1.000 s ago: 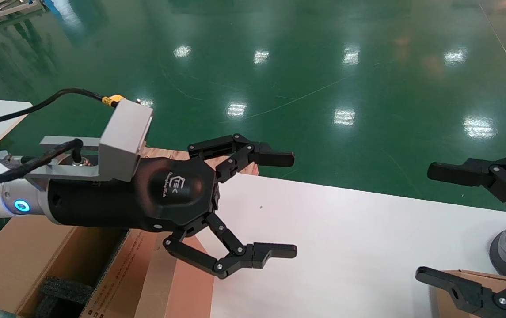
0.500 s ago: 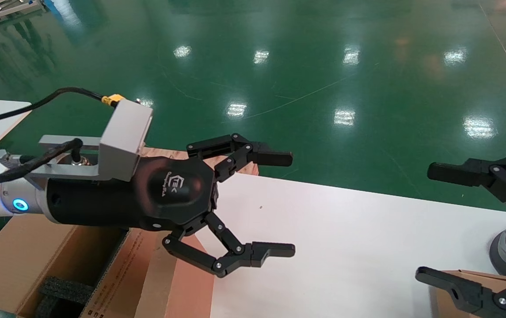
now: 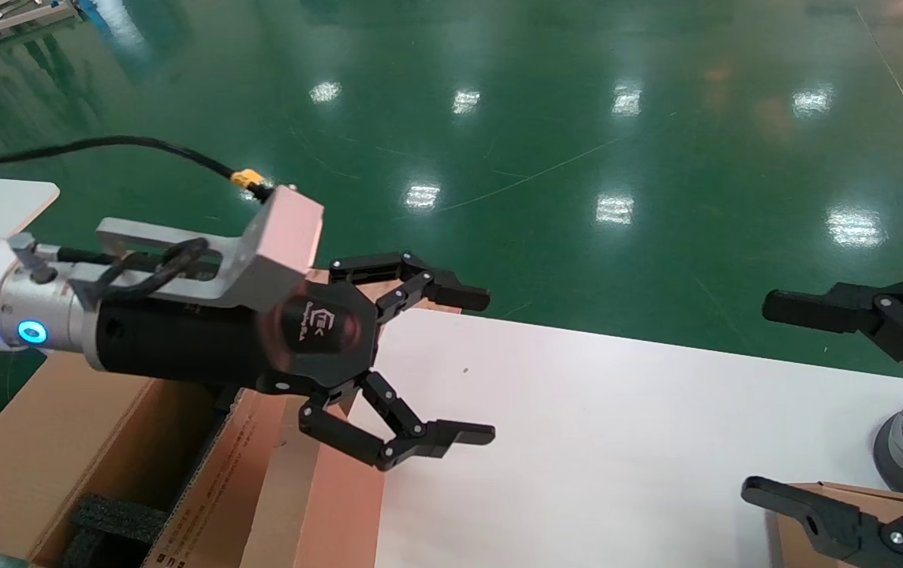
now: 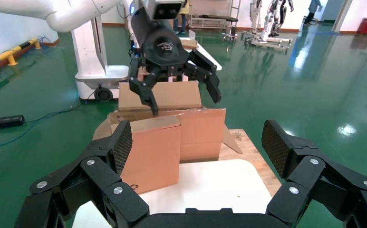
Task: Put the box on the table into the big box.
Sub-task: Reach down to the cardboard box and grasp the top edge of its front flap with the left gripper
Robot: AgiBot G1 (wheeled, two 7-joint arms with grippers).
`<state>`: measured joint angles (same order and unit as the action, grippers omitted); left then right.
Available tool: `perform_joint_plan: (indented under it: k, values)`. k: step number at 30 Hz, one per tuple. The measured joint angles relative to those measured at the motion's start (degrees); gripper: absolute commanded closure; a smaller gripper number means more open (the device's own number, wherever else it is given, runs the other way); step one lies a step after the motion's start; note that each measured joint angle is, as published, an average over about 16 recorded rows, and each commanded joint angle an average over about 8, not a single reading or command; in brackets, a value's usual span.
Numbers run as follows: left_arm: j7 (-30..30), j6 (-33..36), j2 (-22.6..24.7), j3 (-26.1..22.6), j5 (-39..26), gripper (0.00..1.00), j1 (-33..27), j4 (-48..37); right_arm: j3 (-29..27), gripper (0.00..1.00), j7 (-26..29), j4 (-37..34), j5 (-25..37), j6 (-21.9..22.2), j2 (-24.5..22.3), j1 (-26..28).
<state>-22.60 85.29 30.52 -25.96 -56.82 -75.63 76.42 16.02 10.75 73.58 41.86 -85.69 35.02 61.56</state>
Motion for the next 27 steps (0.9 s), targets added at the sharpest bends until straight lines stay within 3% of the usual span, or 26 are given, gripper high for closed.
perform_joint_plan:
  k: [13, 27]
  values:
    - [-19.4, 0.7, 0.1, -10.5, -12.4, 0.0, -13.0, 3.2, 0.0, 0.0, 0.0, 0.0, 0.0, 0.0, 0.0, 0.0]
    - [-42.1, 4.7, 4.4, -25.1, -23.1, 0.0, -27.3, 3.7, 0.0, 0.0, 0.0, 0.0, 0.0, 0.0, 0.0, 0.0]
